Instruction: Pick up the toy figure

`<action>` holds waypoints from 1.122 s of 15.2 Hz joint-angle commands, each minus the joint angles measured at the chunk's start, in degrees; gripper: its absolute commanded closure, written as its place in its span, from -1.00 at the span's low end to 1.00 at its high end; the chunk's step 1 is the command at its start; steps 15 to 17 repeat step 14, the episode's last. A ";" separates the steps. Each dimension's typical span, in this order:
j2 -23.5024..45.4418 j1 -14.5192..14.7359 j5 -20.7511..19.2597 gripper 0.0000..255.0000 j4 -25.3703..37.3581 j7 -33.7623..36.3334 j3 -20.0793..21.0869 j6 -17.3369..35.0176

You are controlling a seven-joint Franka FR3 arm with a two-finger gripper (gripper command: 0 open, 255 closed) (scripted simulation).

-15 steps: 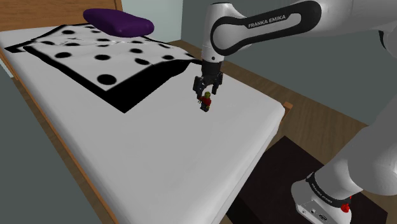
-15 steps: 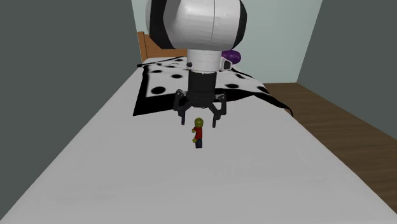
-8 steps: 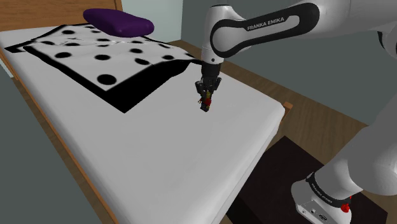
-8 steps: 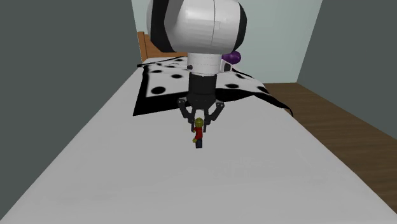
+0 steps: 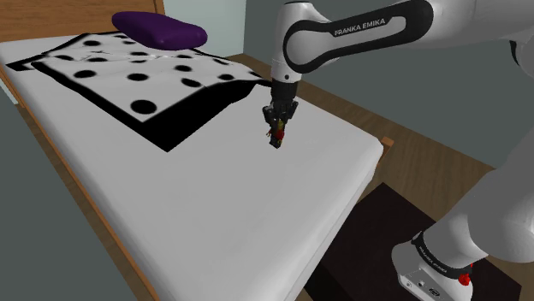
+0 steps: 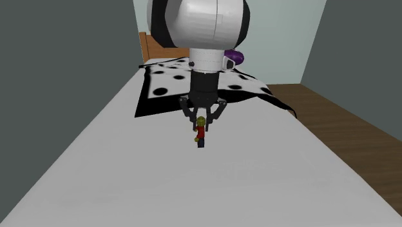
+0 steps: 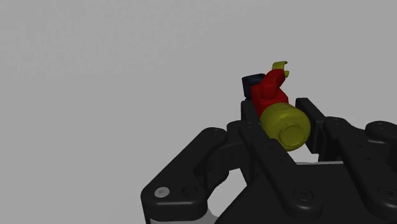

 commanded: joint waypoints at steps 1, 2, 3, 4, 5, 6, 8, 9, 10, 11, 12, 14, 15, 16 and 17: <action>-0.63 -0.06 0.10 1.00 0.69 -0.02 -0.01 -1.32; -0.85 -0.08 0.12 1.00 1.19 0.01 0.00 -2.04; -1.07 -0.09 0.15 1.00 1.70 0.04 0.00 -2.76; -1.27 -0.10 0.17 1.00 2.22 0.07 0.00 -3.48; -1.46 -0.11 0.19 1.00 2.76 0.10 0.00 -4.21; -1.64 -0.12 0.21 1.00 3.31 0.13 0.00 -4.93; -1.96 -0.14 0.24 1.00 4.46 0.21 0.00 -6.39; -2.10 -0.15 0.25 1.00 5.05 0.25 0.00 -7.12; -2.23 -0.16 0.26 1.00 5.66 0.29 0.00 -7.86; -2.35 -0.17 0.27 1.00 6.28 0.33 0.00 -8.60; -2.46 -0.17 0.28 1.00 6.92 0.38 0.00 -9.34; -2.47 -0.17 0.28 1.00 7.01 0.38 0.00 -9.45; -2.47 -0.17 0.28 1.00 7.01 0.38 0.00 -9.45; -2.47 -0.17 0.28 1.00 7.01 0.38 0.00 -9.45; -2.47 -0.17 0.28 1.00 7.01 0.38 0.00 -9.45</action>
